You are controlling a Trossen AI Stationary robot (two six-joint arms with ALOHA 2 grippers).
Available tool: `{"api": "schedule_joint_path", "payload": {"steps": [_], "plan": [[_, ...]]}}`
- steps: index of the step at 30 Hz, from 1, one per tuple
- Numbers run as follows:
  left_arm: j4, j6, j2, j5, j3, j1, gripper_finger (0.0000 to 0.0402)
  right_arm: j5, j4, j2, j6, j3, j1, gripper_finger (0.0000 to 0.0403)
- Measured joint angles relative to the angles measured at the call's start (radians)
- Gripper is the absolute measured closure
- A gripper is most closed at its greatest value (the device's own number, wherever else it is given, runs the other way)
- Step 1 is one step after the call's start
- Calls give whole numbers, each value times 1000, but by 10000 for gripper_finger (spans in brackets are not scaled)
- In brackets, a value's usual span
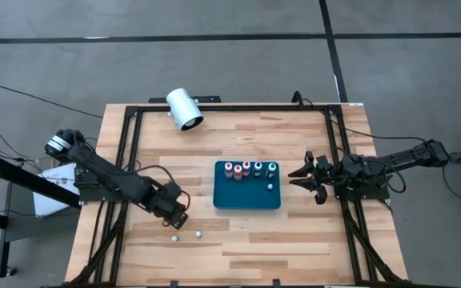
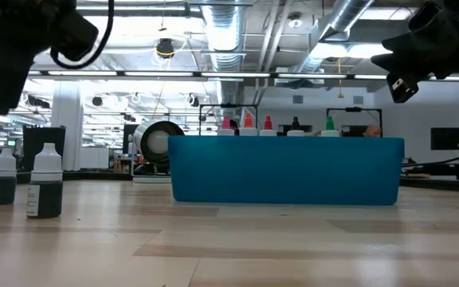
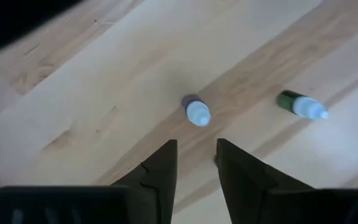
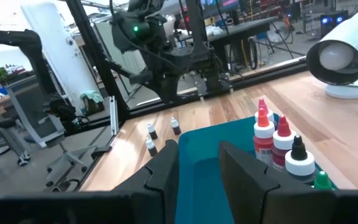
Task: Pick & Place food coloring
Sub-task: Put the small purple food coloring bottle into the blue bin
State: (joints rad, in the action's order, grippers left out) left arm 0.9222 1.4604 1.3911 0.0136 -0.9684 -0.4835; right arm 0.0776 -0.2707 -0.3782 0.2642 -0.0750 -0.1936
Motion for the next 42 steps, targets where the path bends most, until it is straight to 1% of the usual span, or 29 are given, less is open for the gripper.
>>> {"api": "schedule_joint_path", "payload": {"steps": [3,7,13,17,20,24,33,35,38,42], "plan": [[-4,-10,32,1,0,0,290,0,0,0,24,0,0,301],[-16,-19,50,5,0,0,267,0,0,0,25,0,0,301],[-23,-24,51,28,2,0,227,0,0,0,26,0,0,301],[-26,-23,51,25,2,0,214,0,0,0,26,0,0,301],[-32,-22,51,25,2,0,212,0,0,0,26,0,0,301],[-85,-26,51,24,3,1,211,0,0,0,26,0,0,301],[-84,-15,56,27,3,1,211,0,0,0,26,0,0,301],[-85,-8,72,21,4,1,211,0,0,0,26,0,0,301],[-90,-6,119,-21,4,2,211,0,-1,0,26,0,0,301],[-105,17,173,-29,5,2,211,0,-7,0,26,0,0,301]]}}
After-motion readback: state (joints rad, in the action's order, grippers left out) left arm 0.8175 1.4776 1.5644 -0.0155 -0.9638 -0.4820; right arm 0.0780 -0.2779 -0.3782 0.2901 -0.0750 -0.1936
